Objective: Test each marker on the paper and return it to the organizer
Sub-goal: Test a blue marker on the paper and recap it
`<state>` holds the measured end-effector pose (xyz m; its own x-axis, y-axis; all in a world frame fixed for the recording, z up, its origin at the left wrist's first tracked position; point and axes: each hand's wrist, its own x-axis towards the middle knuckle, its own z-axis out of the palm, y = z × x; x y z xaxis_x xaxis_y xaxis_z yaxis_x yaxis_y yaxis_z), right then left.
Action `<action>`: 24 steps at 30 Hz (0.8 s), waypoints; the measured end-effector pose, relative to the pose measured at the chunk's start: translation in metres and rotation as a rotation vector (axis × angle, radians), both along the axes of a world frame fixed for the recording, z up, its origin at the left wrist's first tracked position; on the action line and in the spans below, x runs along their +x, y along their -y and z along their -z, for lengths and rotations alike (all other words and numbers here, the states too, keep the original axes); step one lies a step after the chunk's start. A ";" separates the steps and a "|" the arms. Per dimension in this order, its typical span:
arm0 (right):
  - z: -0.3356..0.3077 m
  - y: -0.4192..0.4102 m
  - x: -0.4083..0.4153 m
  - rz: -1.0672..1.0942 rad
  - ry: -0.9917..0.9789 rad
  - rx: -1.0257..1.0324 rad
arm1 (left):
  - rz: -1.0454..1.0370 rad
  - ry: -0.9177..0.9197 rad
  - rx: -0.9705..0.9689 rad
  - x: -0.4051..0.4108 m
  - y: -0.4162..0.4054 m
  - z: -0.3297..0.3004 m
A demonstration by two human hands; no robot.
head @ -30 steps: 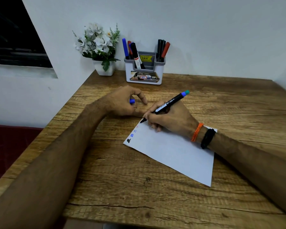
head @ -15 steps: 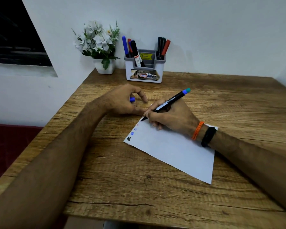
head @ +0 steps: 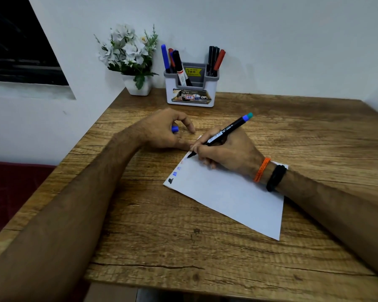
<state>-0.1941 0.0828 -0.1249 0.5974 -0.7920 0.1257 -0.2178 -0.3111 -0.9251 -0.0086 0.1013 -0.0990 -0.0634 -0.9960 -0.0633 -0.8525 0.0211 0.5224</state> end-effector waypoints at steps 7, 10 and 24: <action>-0.001 -0.001 0.000 0.001 0.000 0.001 | -0.013 0.004 -0.003 0.000 0.000 0.000; -0.002 -0.001 -0.001 0.004 0.005 0.005 | -0.019 -0.009 0.003 -0.002 -0.001 0.000; 0.002 0.002 0.002 -0.026 0.004 0.007 | -0.005 -0.023 -0.002 -0.002 -0.001 0.001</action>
<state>-0.1923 0.0812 -0.1272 0.6169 -0.7774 0.1225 -0.2060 -0.3097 -0.9282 -0.0101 0.1021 -0.1005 -0.0603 -0.9964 -0.0599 -0.8400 0.0183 0.5422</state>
